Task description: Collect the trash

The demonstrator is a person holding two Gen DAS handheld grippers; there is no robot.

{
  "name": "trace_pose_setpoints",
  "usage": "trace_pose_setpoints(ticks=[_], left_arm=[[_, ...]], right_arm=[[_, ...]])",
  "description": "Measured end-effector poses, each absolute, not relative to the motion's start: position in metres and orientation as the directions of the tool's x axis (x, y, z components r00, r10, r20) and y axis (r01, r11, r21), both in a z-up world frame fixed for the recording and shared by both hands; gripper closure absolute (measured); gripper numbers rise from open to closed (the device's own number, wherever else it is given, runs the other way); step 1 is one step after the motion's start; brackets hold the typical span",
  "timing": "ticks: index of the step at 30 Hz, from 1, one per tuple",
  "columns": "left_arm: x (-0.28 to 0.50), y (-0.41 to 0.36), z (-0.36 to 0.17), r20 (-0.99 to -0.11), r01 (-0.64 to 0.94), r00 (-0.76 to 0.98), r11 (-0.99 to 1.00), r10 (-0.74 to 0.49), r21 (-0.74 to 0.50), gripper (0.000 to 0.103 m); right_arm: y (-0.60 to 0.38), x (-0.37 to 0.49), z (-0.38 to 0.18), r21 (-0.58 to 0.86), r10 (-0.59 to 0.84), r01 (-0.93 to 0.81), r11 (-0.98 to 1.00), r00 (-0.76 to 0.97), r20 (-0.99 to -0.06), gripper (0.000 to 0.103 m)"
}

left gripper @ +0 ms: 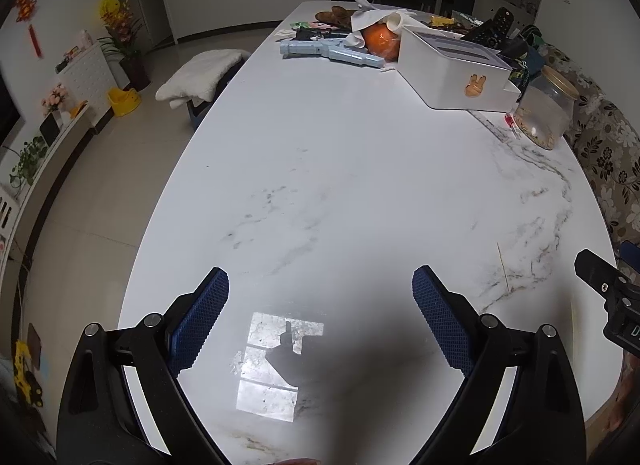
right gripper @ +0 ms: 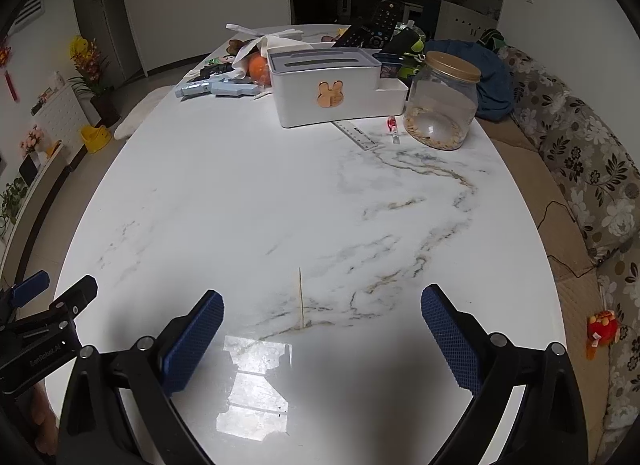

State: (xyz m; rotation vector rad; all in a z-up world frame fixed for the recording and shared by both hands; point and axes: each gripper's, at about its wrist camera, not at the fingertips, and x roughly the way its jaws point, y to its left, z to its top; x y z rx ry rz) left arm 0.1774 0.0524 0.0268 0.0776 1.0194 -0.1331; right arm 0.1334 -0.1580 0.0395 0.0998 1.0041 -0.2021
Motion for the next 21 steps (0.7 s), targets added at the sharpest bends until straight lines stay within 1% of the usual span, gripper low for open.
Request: trace_pose_setpoints(ticks=[21], left_arm=[[0.1785, 0.0539, 0.0249, -0.850, 0.151, 0.523, 0.988, -0.069, 0.013, 0.012]], right_arm=[[-0.1548, 0.1347, 0.0406, -0.014, -0.120, 0.204, 0.979, 0.518, -0.847, 0.005]])
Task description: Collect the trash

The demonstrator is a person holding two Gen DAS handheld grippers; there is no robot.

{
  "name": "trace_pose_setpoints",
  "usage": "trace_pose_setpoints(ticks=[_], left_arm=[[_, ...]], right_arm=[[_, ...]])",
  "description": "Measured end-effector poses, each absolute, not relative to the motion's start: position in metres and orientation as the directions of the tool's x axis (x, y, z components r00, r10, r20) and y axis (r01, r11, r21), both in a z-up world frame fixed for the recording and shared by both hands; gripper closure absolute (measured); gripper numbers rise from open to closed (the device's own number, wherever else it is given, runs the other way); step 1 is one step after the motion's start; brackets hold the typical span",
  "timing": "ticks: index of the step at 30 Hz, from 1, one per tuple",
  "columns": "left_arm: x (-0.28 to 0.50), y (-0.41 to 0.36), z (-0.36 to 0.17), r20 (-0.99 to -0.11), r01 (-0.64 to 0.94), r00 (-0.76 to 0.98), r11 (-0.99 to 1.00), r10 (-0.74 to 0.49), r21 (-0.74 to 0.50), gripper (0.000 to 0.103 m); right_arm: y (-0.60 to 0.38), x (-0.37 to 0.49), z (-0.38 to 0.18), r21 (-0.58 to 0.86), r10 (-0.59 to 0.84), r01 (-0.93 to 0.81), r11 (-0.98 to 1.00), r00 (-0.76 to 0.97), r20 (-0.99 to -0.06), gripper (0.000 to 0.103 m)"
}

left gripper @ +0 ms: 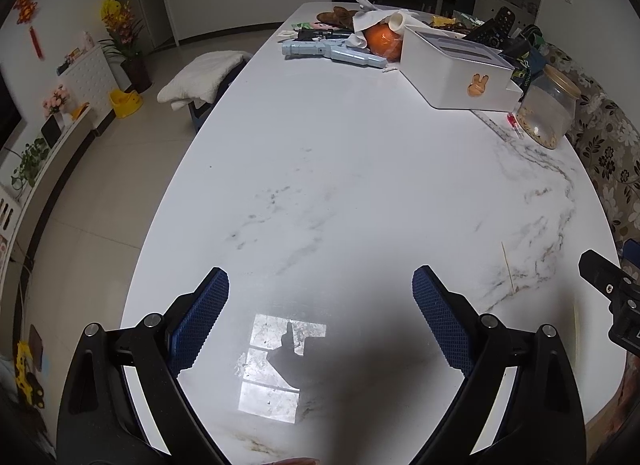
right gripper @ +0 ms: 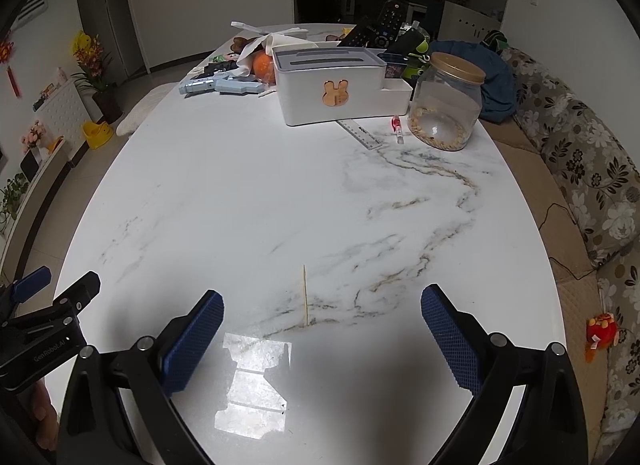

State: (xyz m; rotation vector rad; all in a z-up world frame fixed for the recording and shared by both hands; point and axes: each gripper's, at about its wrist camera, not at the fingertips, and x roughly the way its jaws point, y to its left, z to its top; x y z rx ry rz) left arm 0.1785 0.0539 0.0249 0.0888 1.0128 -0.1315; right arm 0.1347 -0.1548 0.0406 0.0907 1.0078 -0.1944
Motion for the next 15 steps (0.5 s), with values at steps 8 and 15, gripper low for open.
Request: trace_pose_setpoints(ticks=[8, 15], left_arm=[[0.1783, 0.0559, 0.0255, -0.848, 0.150, 0.525, 0.989, -0.072, 0.009, 0.012], [0.1783, 0.0562, 0.0255, -0.847, 0.151, 0.526, 0.989, -0.074, 0.007, 0.012]], right_arm=[[-0.1520, 0.1349, 0.0428, -0.019, -0.124, 0.203, 0.979, 0.519, -0.846, 0.005], [-0.1515, 0.1360, 0.0418, -0.021, -0.124, 0.201, 0.979, 0.514, -0.849, 0.005]])
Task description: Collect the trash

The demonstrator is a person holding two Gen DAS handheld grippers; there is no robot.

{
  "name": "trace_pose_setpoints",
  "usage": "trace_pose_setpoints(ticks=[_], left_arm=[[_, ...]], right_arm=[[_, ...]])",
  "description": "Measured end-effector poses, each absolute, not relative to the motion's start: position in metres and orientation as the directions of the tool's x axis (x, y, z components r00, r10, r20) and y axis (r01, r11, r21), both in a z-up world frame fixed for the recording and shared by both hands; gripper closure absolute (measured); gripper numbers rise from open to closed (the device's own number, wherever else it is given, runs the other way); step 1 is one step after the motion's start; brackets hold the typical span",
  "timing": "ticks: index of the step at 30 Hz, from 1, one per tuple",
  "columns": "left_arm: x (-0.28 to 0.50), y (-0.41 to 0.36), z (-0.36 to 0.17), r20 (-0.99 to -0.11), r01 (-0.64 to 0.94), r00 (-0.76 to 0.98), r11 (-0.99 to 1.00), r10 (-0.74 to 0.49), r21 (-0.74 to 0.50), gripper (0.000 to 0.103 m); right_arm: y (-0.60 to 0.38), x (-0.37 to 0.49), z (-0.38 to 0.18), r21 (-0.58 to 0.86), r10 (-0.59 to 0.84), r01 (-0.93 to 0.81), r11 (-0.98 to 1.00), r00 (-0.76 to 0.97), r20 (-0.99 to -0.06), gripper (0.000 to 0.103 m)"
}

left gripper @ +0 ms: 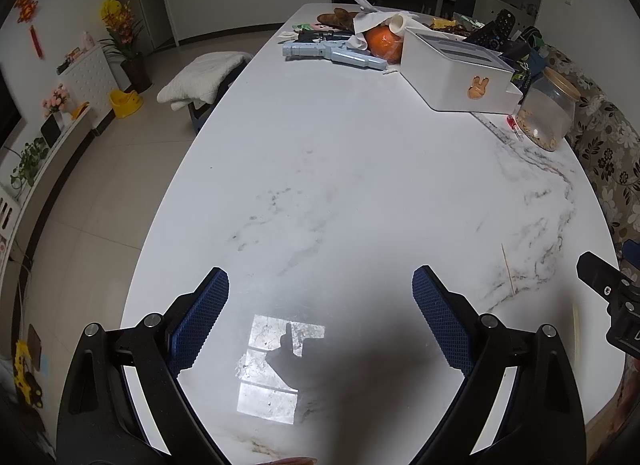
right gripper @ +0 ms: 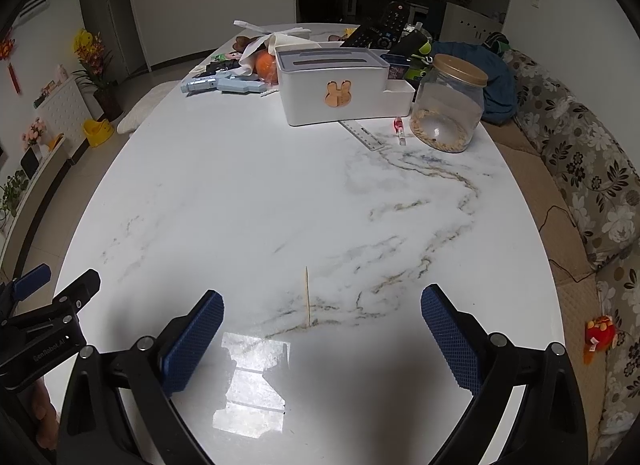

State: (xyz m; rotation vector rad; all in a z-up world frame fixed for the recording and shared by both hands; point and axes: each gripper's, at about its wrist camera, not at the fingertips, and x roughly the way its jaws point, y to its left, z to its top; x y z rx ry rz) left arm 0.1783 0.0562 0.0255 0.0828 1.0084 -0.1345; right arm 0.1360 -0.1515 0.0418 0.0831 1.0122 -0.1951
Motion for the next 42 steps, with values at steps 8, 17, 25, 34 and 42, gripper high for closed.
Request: trace_pose_setpoints(ticks=[8, 17, 25, 34, 42], left_arm=[[0.1784, 0.0559, 0.0257, -0.848, 0.151, 0.525, 0.989, -0.075, 0.006, 0.012], [0.1800, 0.0547, 0.0257, -0.848, 0.155, 0.525, 0.988, -0.075, 0.008, 0.012], [0.1798, 0.0529, 0.0247, -0.849, 0.160, 0.523, 0.987, -0.080, 0.006, 0.012], [0.1787, 0.0535, 0.0235, -0.853, 0.155, 0.507, 0.987, -0.122, -0.049, 0.012], [0.1704, 0.0467, 0.0299, -0.832, 0.189, 0.539, 0.981, -0.135, -0.037, 0.009]], right_arm=[[-0.1511, 0.1358, 0.0405, -0.028, -0.130, 0.202, 0.979, 0.513, -0.848, 0.005], [-0.1518, 0.1362, 0.0394, -0.030, -0.129, 0.198, 0.980, 0.510, -0.850, 0.005], [-0.1548, 0.1356, 0.0375, -0.029, -0.128, 0.198, 0.980, 0.506, -0.853, 0.005], [-0.1550, 0.1347, 0.0366, -0.028, -0.127, 0.199, 0.980, 0.505, -0.853, 0.005], [-0.1535, 0.1335, 0.0338, -0.030, -0.126, 0.197, 0.980, 0.500, -0.857, 0.005]])
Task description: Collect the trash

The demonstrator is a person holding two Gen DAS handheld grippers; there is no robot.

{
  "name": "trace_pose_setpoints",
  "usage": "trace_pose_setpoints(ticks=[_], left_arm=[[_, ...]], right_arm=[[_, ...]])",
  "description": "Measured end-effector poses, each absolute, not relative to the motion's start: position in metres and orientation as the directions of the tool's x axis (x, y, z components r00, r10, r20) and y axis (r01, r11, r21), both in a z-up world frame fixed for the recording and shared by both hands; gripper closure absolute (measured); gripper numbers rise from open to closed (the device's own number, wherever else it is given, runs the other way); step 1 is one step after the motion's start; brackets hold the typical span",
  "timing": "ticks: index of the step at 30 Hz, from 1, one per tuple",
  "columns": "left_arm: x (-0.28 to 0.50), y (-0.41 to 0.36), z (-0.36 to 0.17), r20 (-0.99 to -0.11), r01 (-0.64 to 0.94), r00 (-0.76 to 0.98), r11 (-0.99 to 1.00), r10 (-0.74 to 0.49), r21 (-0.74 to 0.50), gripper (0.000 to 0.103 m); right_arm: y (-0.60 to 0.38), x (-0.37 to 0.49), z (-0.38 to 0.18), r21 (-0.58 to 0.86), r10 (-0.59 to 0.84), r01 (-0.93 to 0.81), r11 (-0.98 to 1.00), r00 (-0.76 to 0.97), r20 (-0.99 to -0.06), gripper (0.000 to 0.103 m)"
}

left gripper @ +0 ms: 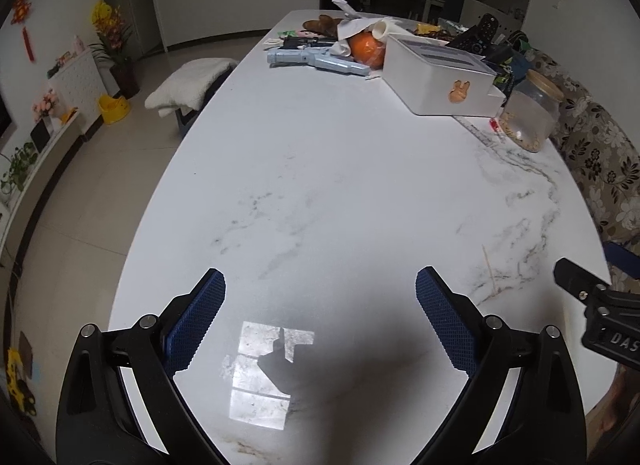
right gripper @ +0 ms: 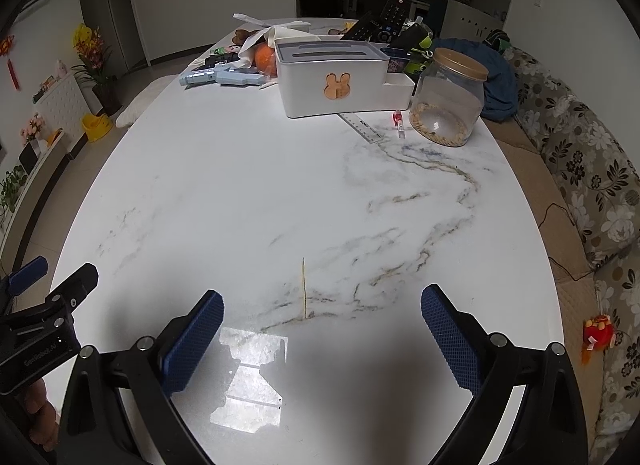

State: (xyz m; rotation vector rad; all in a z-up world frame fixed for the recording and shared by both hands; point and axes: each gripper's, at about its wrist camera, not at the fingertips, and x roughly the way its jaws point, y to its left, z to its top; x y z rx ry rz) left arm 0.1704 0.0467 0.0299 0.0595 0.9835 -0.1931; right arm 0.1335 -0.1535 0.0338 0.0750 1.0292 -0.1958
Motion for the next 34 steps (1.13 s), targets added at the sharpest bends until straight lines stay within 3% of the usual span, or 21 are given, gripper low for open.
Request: trace_pose_setpoints(ticks=[34], left_arm=[[0.1695, 0.0547, 0.0241, -0.845, 0.154, 0.527, 0.988, -0.092, -0.012, 0.009]], right_arm=[[-0.1587, 0.1287, 0.0353, -0.014, -0.131, 0.231, 0.973, 0.501, -0.855, 0.005]])
